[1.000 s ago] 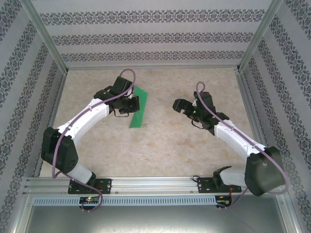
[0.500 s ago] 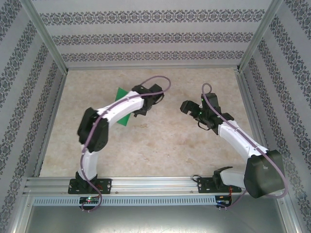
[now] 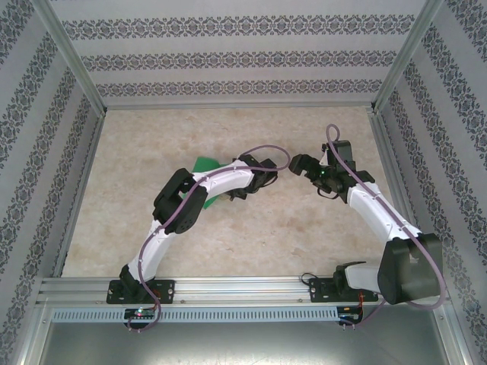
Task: Fold a paper plane with a square sheet of paper (pick it up from the middle)
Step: Turn over the paper at the center of the table.
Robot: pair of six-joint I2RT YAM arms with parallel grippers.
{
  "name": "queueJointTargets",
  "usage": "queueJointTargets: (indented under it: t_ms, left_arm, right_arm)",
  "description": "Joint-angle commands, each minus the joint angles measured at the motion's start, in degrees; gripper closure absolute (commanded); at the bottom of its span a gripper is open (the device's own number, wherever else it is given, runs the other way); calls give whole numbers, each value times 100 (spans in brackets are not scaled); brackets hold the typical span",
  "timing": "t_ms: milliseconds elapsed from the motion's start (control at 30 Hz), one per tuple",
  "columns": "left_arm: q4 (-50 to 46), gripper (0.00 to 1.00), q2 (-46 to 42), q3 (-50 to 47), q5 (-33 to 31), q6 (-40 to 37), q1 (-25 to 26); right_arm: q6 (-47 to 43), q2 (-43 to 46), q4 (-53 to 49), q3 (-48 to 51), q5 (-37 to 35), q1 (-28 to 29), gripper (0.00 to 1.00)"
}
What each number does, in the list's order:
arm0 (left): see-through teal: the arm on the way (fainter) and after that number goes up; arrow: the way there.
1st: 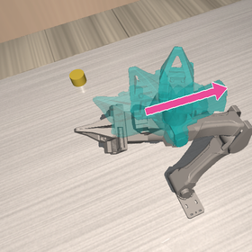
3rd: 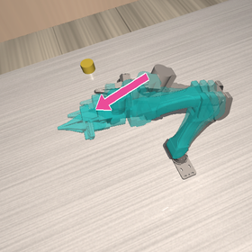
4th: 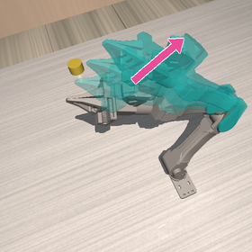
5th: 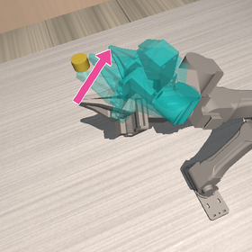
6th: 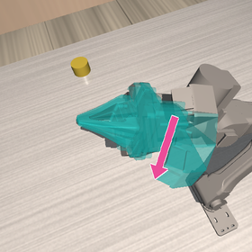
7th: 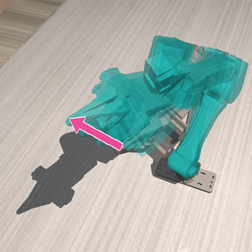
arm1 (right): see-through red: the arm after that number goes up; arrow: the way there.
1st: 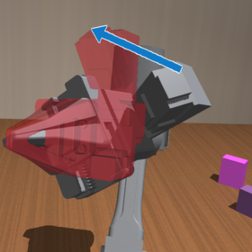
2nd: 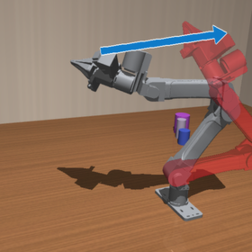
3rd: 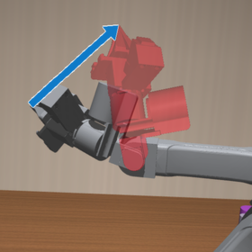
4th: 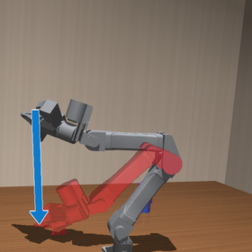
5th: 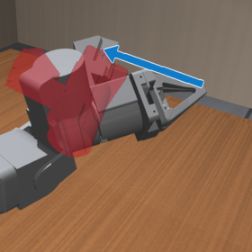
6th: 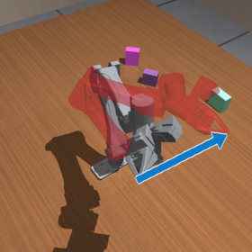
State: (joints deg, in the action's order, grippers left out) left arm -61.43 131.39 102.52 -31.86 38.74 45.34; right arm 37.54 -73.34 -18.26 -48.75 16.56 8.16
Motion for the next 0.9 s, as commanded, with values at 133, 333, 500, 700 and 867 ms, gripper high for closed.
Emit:
queueJointTargets:
  t_ms: [133,333,500,700,867]
  left_arm:
    - [711,81,13,-114,687,384,167]
    - [1309,38,-738,-324,1443,266,212]
    - [2035,14,-1545,-592,2236,227,136]
    - [3036,4,-2544,-1315,3150,261,-377]
    - [3361,0,-3322,-2254,3297,562,-995]
  right_arm:
    - [-56,-175,-159,-180,491,-87,2]
    - [-89,-271,-298,-397,410,-83,3]
    - [41,-431,-242,-495,484,-65,3]
    - [225,-854,-98,-854,559,265,10]
    - [232,-1382,25,-1298,379,1129,20]
